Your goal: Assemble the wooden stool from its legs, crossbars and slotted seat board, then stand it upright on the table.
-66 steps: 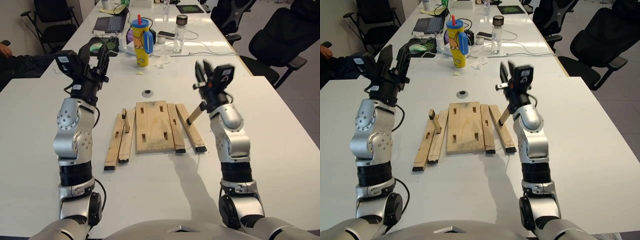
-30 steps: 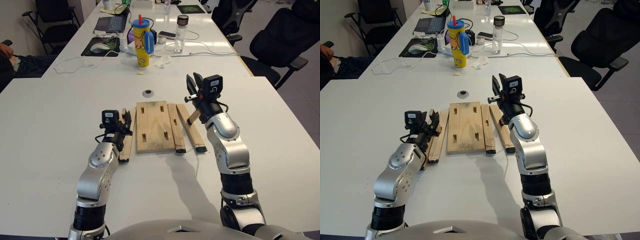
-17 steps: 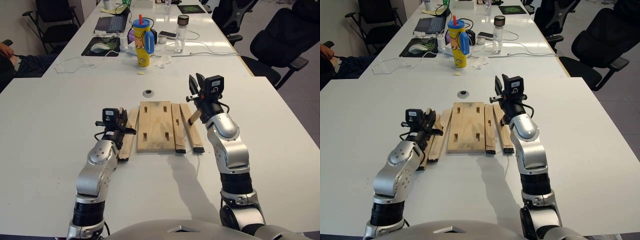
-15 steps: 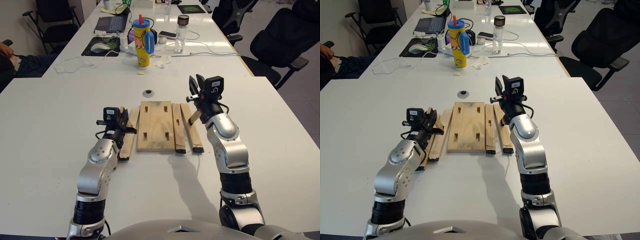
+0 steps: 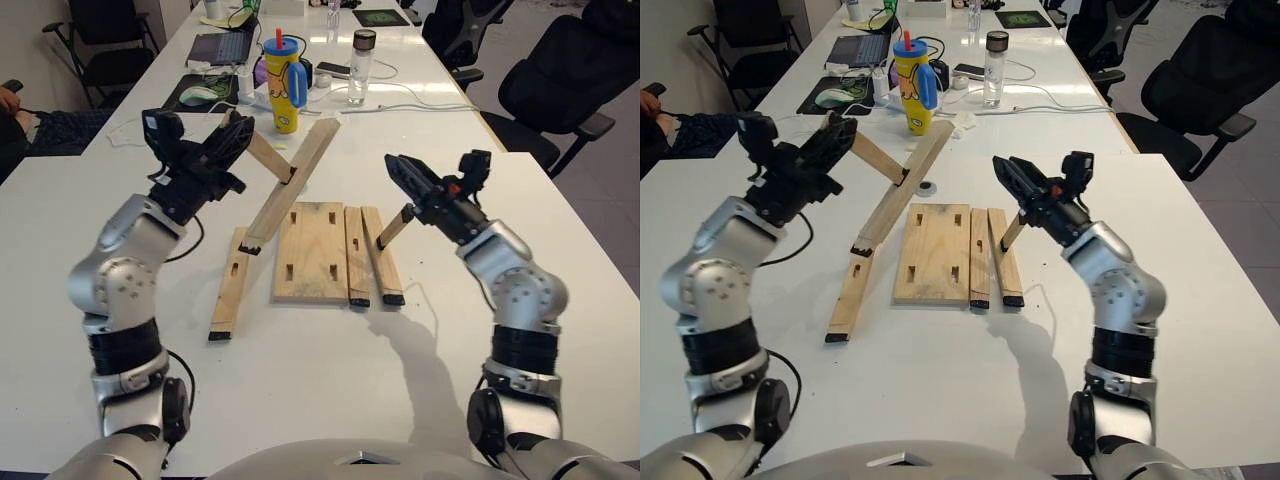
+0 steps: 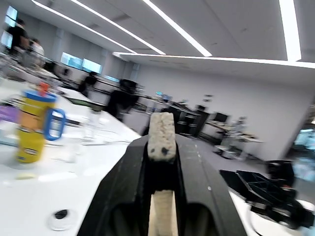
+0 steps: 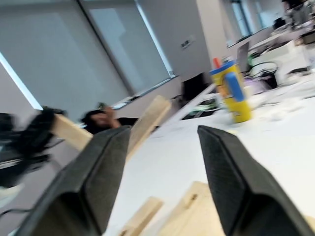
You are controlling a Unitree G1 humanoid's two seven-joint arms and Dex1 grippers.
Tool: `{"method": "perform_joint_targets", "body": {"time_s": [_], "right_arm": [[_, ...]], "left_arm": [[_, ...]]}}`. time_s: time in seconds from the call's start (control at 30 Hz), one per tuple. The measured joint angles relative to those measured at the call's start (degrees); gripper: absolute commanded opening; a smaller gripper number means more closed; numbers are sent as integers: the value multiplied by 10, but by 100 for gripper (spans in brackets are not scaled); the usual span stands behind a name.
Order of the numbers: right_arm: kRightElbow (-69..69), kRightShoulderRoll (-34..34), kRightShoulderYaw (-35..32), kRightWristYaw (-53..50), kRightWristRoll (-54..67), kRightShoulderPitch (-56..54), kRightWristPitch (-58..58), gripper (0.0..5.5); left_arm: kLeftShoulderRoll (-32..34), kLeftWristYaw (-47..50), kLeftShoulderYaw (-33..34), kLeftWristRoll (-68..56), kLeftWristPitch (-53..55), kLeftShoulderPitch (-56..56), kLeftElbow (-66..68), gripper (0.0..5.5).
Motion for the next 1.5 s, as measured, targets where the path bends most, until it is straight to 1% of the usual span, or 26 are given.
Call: {"method": "perform_joint_targets", "body": {"time_s": [0.1,0.27,0.37,0.57,0.83,1.0,1.2,1.33,1.37,1.5], "right_arm": [[-5,-22,-11,19,102,0,82,368],[-17,-19,-12,-4,199,24,137,371],[-29,-6,-9,-29,250,27,146,371],[-49,-10,-5,-56,372,30,157,371],[-61,-42,2,-68,456,37,150,371],[-60,-54,5,-65,476,39,134,371],[-60,-57,24,-65,467,39,113,371],[-60,-59,35,-59,464,39,110,314],[-60,-61,35,-56,464,40,110,289],[-60,-70,37,-47,453,48,109,230]], "left_arm": [[50,-37,39,-111,74,-35,40,43],[66,-47,43,-240,146,-63,64,43],[64,-31,37,-286,160,-67,71,43],[54,-6,26,-365,161,-63,74,43],[62,9,8,-398,160,-53,89,43],[71,10,3,-405,161,-51,95,43],[73,10,-14,-417,165,-39,89,43],[77,10,-22,-421,164,-35,84,43],[77,8,-24,-416,162,-35,80,43],[79,-20,-30,-370,142,-30,49,43]]}}
